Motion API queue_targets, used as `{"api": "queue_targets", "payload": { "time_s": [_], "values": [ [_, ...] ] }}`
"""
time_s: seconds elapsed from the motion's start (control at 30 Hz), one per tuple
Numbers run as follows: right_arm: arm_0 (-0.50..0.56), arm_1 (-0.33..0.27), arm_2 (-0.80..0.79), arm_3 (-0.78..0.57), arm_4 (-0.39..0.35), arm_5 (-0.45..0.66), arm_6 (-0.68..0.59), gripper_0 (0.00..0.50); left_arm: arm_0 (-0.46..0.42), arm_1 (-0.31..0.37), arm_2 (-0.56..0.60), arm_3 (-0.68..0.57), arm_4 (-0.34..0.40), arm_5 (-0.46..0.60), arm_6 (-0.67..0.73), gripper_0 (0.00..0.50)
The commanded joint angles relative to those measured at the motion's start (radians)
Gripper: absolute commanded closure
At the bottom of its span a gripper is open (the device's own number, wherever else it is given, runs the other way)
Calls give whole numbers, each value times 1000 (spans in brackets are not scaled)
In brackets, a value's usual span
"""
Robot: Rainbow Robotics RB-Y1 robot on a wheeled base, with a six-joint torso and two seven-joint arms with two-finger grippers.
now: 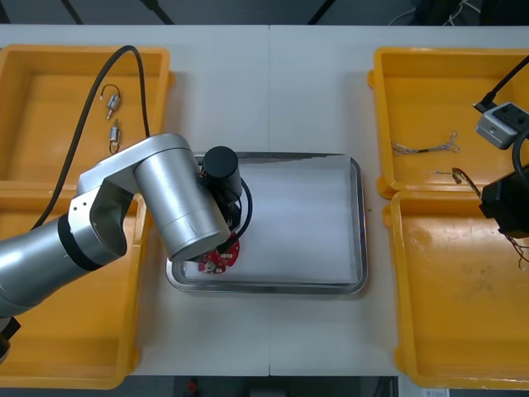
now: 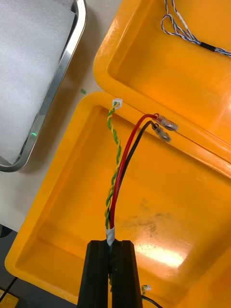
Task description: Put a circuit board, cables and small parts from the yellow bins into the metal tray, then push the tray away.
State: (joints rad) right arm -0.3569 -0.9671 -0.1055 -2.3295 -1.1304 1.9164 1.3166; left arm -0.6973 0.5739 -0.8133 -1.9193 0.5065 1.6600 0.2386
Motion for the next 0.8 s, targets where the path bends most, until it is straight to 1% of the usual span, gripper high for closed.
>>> {"api": "queue_targets", "payload": {
  "time_s": [0.03,0.1,0.13,0.17,0.2,0.23,0.3,0.33,0.4,0.43,0.47,0.53,0.6,0.63,0.67,0.7,0.73,0.8],
  "values": [
    [-22,-39,10,-2,8,3,16,500,-48,50,48,-104,55,15,59,0],
    [-22,-39,10,-2,8,3,16,500,-68,78,77,-139,115,35,57,0],
    [-22,-39,10,-2,8,3,16,500,-68,78,77,-139,115,35,57,0],
    [-22,-39,10,-2,8,3,16,500,-87,103,105,-170,165,61,53,0],
    [-22,-39,10,-2,8,3,16,500,-97,119,124,-188,199,75,51,0],
    [-22,-39,10,-2,8,3,16,500,-102,130,135,-198,216,83,50,0],
    [-22,-39,10,-2,8,3,16,500,-122,179,184,-233,294,107,42,0],
    [-22,-39,10,-2,8,3,16,500,-126,192,194,-239,313,109,41,0],
    [-22,-39,10,-2,8,3,16,500,-148,251,235,-264,392,113,34,0],
    [-22,-39,10,-2,8,3,16,500,-148,251,235,-264,392,113,34,0],
    [-22,-39,10,-2,8,3,16,500,-163,299,263,-276,457,112,27,0],
    [-22,-39,10,-2,8,3,16,500,-182,362,306,-279,541,107,2,0],
    [-22,-39,10,-2,8,3,16,500,-189,391,329,-276,580,107,-19,0],
    [-22,-39,10,-2,8,3,16,500,-199,437,364,-267,635,107,-53,0],
    [-22,-39,10,-2,8,3,16,500,-199,437,364,-267,635,107,-53,0],
    [-11,-21,33,2,3,3,18,500,-202,483,401,-253,687,104,-90,0],
    [-14,-21,35,1,-2,3,18,500,-200,511,424,-242,721,98,-113,0],
    [-30,-24,46,4,-14,3,18,500,-200,541,448,-225,761,93,-142,0]
  ]
}}
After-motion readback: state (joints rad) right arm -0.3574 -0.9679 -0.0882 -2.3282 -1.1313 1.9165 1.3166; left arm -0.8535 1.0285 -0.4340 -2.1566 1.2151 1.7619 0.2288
